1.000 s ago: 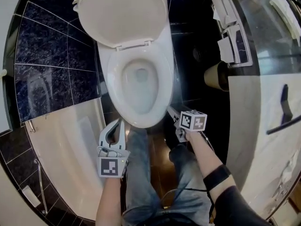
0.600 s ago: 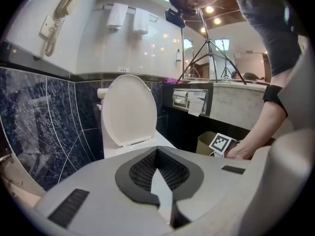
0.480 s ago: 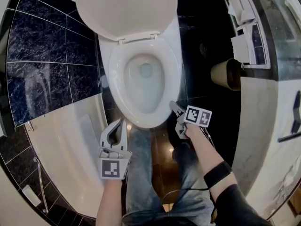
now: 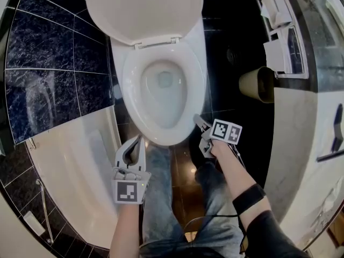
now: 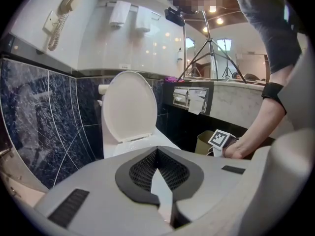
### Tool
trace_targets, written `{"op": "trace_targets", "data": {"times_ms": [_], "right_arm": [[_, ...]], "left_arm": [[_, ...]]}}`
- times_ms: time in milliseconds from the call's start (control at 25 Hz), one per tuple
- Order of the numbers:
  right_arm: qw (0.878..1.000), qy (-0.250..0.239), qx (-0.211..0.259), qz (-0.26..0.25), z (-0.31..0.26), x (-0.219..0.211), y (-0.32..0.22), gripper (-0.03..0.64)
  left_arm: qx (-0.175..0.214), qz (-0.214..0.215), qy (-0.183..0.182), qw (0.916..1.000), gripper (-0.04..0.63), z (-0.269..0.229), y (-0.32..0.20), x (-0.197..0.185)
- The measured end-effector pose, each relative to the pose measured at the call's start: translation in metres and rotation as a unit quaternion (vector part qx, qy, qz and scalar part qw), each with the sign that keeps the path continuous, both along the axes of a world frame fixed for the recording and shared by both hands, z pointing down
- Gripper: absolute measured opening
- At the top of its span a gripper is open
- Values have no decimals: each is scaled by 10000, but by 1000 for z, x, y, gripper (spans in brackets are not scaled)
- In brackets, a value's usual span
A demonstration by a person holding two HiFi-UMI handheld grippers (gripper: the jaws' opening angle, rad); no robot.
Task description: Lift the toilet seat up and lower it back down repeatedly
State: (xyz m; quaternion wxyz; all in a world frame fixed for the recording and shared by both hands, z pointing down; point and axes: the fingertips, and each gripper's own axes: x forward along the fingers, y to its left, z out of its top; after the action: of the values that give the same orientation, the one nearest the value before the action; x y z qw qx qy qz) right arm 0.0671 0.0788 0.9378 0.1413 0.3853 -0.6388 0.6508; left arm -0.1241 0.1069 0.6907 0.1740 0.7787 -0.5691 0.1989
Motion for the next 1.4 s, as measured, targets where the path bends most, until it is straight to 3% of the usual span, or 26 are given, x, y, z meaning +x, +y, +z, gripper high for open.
{"op": "trace_targets", "data": {"times_ms": [400, 600, 960, 1160, 1400], "right_arm": [[9999, -93, -68, -14, -24, 0, 0, 126], [9996, -265, -123, 26, -53, -1, -2, 120], [9970, -648, -173, 374, -118, -4, -17, 118], [9964, -757, -81, 368, -151, -7, -31, 124], [9966, -718, -11, 405, -173, -10, -42, 124]], "left_arm": [[-15, 52, 22, 10000, 0, -8, 18, 1], [-257, 21, 128, 9996, 0, -11, 46, 5], [-1368, -98, 105, 9905, 0, 44, 106, 6], [-1739, 27, 203, 9845, 0, 82, 109, 14], [-1454, -101, 484, 9881, 0, 71, 57, 20]]}}
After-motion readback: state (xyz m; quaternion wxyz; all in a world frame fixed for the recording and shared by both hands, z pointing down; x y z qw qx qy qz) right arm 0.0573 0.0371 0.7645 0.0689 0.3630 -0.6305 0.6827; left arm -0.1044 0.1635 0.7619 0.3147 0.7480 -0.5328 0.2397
